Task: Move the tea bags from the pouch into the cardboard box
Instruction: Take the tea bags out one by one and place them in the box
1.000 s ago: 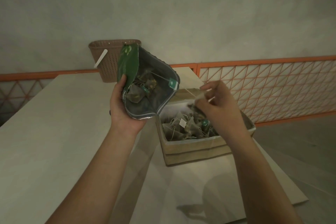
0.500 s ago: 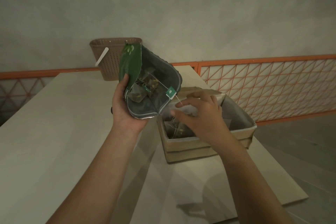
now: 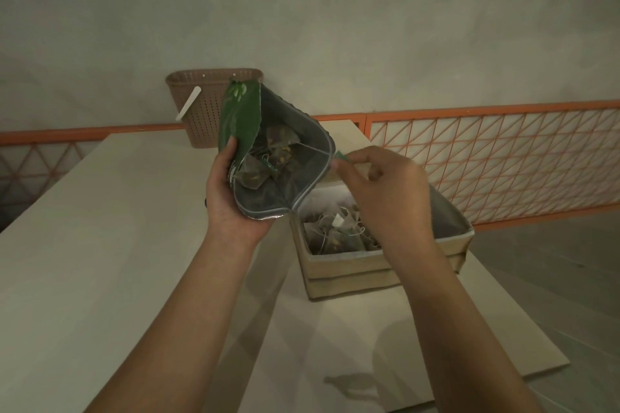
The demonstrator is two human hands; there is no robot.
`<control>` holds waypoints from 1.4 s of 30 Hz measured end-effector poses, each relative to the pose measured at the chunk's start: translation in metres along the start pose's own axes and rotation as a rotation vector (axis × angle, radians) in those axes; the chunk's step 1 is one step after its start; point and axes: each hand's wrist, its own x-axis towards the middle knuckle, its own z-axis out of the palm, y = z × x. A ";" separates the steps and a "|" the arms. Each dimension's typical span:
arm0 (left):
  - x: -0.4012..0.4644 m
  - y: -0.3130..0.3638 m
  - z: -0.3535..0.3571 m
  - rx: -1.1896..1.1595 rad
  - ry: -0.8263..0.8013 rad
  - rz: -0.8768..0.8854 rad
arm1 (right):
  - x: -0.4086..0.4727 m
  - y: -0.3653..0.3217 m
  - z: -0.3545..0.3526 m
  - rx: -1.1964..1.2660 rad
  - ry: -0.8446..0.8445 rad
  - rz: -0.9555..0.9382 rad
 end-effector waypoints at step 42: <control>0.000 0.008 -0.006 0.029 -0.043 -0.021 | 0.022 0.051 0.018 -0.276 -0.758 0.169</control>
